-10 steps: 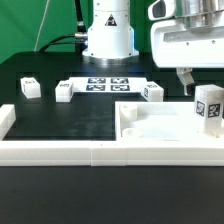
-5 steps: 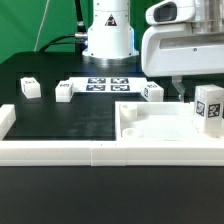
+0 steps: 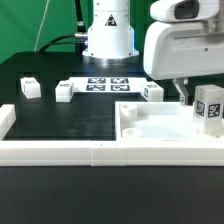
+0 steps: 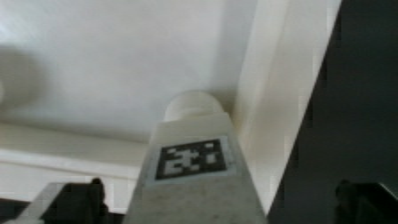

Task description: Assemble one leg

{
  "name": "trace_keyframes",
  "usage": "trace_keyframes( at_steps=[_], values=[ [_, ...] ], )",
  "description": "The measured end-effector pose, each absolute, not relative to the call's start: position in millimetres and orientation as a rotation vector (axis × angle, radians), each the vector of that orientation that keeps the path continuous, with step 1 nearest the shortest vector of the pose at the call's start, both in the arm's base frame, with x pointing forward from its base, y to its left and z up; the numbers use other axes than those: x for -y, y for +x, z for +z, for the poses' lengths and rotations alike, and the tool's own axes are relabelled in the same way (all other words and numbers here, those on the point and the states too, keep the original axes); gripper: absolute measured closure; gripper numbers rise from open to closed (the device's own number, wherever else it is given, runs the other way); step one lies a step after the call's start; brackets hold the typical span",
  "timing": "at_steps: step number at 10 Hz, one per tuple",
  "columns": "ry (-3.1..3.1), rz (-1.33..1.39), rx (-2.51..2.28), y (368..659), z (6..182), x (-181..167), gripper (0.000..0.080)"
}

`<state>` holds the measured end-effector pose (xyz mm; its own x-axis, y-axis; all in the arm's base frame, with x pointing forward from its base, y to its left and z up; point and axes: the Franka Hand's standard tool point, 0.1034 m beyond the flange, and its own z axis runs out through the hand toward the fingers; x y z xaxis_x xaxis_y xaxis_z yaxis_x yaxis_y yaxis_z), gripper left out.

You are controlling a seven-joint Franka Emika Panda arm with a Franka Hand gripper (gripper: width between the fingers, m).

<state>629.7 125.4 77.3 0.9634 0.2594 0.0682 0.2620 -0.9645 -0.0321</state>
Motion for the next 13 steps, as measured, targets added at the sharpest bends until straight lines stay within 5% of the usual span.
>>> trace_keyframes(
  at_steps=[1, 3, 4, 5, 8, 13],
  values=[
    [-3.073, -0.098, 0.396, 629.7, 77.3, -125.4, 0.0151],
    [-3.073, -0.098, 0.396, 629.7, 77.2, -125.2, 0.0396],
    [-3.073, -0.098, 0.396, 629.7, 77.2, -125.2, 0.0396],
    [-3.074, -0.098, 0.395, 629.9, 77.2, -124.5, 0.0508],
    [-3.079, -0.097, 0.322, 629.8, 77.1, -124.4, 0.0508],
    [-2.954, -0.161, -0.660, 629.0, 75.7, -123.4, 0.0508]
  ],
)
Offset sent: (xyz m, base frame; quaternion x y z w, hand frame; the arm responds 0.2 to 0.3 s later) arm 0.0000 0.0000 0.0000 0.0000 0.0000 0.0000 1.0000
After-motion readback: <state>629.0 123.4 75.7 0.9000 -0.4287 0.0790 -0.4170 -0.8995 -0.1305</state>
